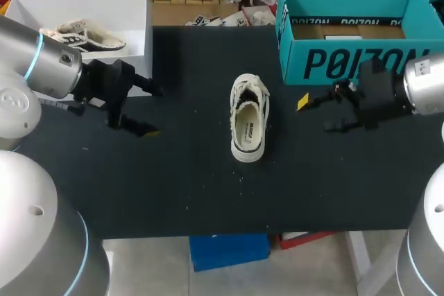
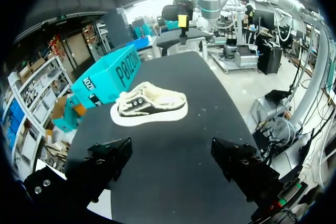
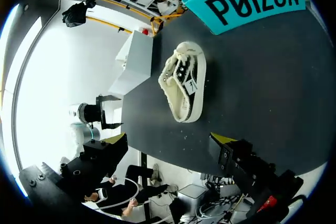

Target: Take the shoe out of the shoebox, open the shoe tongue, remove and reinsert the insole, then place the shoe into the shoebox

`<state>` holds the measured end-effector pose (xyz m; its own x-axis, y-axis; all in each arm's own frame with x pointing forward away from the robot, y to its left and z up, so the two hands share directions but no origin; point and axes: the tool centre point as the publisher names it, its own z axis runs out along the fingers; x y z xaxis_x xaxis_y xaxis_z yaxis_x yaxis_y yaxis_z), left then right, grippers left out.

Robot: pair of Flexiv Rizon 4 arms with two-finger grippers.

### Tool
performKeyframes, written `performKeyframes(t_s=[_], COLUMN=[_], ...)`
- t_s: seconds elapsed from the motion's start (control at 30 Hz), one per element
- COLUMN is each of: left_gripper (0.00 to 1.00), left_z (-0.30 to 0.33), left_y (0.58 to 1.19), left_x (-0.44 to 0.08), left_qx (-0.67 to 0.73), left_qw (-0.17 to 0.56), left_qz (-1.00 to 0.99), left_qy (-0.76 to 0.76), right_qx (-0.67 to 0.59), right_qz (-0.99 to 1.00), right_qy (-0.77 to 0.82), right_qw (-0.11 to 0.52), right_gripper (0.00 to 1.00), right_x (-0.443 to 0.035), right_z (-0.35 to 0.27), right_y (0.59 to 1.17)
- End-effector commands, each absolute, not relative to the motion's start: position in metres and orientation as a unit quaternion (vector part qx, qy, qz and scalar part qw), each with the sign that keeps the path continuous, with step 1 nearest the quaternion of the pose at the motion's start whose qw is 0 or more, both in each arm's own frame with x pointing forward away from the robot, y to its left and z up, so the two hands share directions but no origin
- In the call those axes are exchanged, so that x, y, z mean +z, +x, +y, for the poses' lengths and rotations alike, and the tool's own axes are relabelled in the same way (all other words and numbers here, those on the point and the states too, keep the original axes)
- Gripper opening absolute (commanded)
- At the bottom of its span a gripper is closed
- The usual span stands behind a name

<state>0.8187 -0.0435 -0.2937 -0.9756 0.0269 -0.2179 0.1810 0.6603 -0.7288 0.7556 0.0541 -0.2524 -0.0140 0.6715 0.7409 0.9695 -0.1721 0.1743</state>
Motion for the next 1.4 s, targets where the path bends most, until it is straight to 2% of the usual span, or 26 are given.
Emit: performKeyframes(t_s=[0.03,0.57,0.97,1.4], left_gripper=[1.00,1.00,1.00,1.00], left_z=[-0.044,-0.044,-0.044,-0.044], left_y=[0.817,0.817,0.817,0.817], left_x=[-0.294,-0.294,-0.294,-0.294], left_qx=[-0.407,-0.407,-0.407,-0.407], left_qw=[0.097,0.097,0.097,0.097], left_qz=[0.906,0.906,0.906,0.906], left_qy=[0.056,0.056,0.056,0.056], right_qx=[-0.137,-0.137,-0.029,0.018], right_qz=[-0.731,-0.731,-0.766,-0.764], right_qy=[-0.667,-0.667,-0.641,-0.641], right_qw=[0.042,0.042,-0.050,-0.078], right_gripper=[1.00,1.00,1.00,1.00], right_x=[-0.257,-0.257,-0.257,-0.283], right_z=[0.072,0.072,0.095,0.109], right_y=[0.780,0.780,0.811,0.841])
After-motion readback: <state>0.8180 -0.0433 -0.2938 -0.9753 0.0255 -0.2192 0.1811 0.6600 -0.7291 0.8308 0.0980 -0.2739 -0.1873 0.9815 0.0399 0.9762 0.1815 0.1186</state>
